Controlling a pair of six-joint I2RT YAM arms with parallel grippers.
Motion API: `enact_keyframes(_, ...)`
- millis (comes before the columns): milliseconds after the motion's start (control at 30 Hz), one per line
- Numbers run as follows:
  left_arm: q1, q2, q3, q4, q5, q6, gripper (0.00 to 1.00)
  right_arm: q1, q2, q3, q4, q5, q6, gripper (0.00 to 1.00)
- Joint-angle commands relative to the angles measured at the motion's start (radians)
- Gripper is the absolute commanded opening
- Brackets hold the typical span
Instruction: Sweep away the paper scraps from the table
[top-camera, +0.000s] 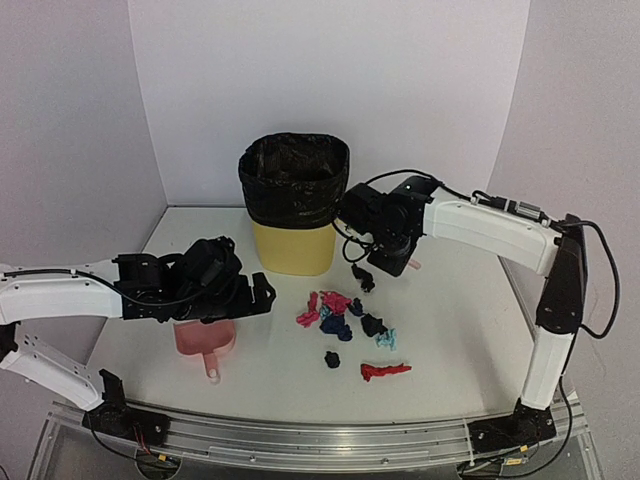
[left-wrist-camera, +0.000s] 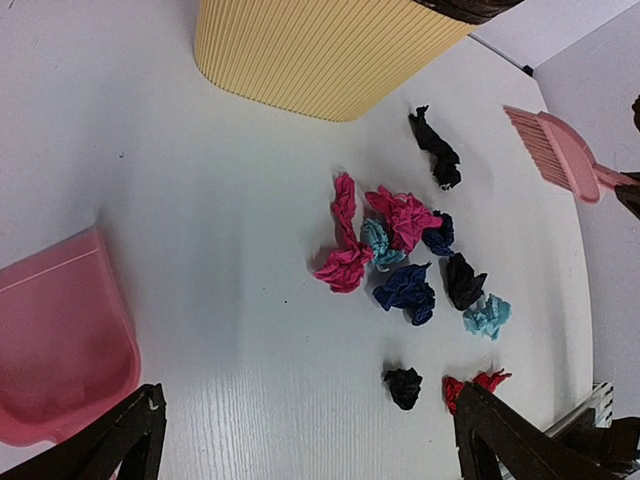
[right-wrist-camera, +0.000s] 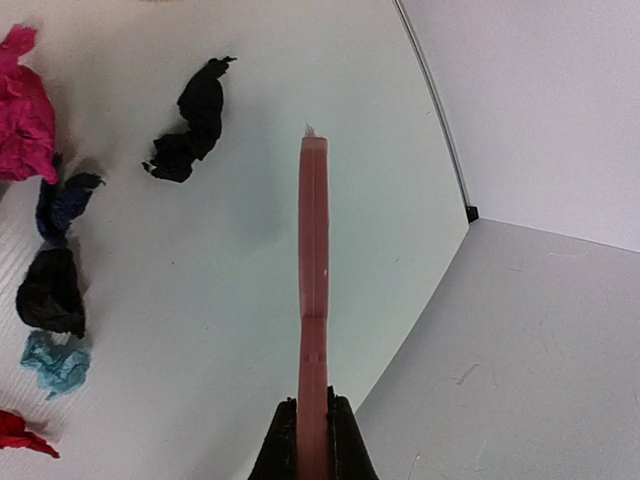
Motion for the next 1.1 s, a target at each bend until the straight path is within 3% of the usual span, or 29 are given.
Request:
enact_keyframes(0, -0.003, -0.042, -0.016, -0.046, -0.021, -0.039, 1.0, -0.112, -0.062, -0.128, 0.41, -0.047, -0.341, 0.0)
enact_keyframes(233, -0.003, -0.083, -0.045, -0.069, -0.022, -0.082, 1.0, -0.185, -0.014, -0.276, 0.858, -0.18, -0.622, 0.0)
enact_keyframes(367, -0.003, -0.112, -0.067, -0.071, -0.022, -0.104, 1.0, -0.189, 0.05, -0.279, 0.959, -0.187, -0.682, 0.0)
enact_keyframes(633, -0.004, -0.137, -0.082, -0.069, -0.03, -0.107, 1.0, -0.153, 0.042, -0.37, 0.972, -0.222, -0.656, 0.0)
enact_keyframes(1067, -0.004, -0.047, -0.03, -0.041, -0.006, -0.079, 1.0, 0.022, -0.025, -0.509, 0.802, -0.224, -0.543, 0.0)
